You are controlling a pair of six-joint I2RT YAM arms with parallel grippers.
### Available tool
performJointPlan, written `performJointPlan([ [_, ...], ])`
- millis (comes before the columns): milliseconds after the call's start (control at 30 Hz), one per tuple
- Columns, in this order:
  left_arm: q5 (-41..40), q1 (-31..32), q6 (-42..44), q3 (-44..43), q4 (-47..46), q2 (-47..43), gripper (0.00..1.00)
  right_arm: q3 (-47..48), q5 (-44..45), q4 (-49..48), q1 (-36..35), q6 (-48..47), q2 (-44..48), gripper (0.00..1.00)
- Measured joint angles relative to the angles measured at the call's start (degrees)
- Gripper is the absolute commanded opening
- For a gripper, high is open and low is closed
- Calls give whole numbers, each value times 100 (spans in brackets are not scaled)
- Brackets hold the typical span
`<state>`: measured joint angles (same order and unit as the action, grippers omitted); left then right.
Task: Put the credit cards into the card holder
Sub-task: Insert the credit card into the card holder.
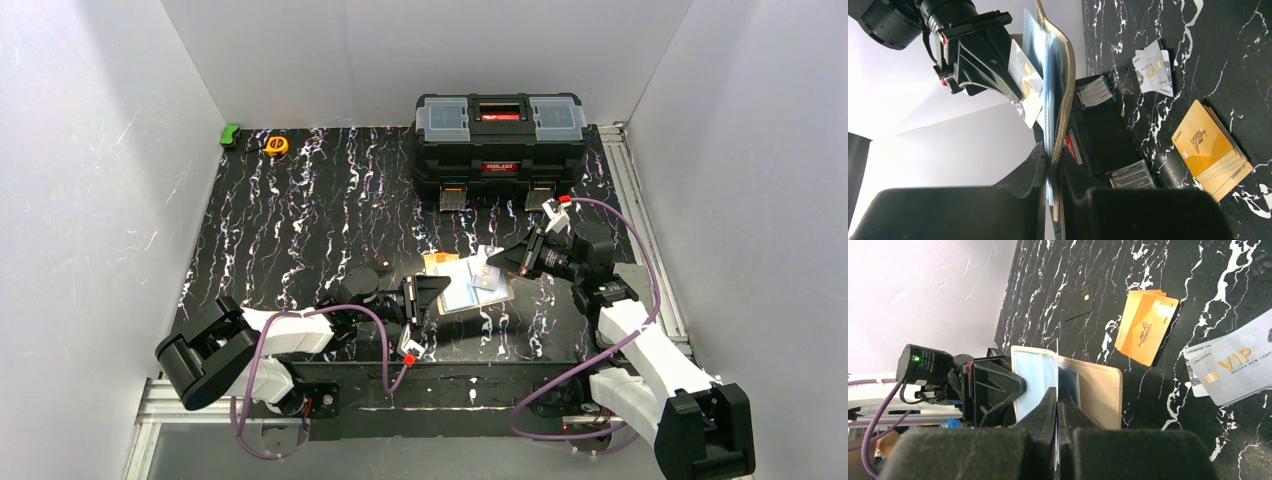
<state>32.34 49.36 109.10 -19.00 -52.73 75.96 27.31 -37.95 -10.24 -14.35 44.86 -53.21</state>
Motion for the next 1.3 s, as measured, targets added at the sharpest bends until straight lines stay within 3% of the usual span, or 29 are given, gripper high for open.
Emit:
performJointPlan([
  [1300, -195, 0, 66, -184, 15, 225, 0, -192, -380, -588, -181, 400, -354, 1],
])
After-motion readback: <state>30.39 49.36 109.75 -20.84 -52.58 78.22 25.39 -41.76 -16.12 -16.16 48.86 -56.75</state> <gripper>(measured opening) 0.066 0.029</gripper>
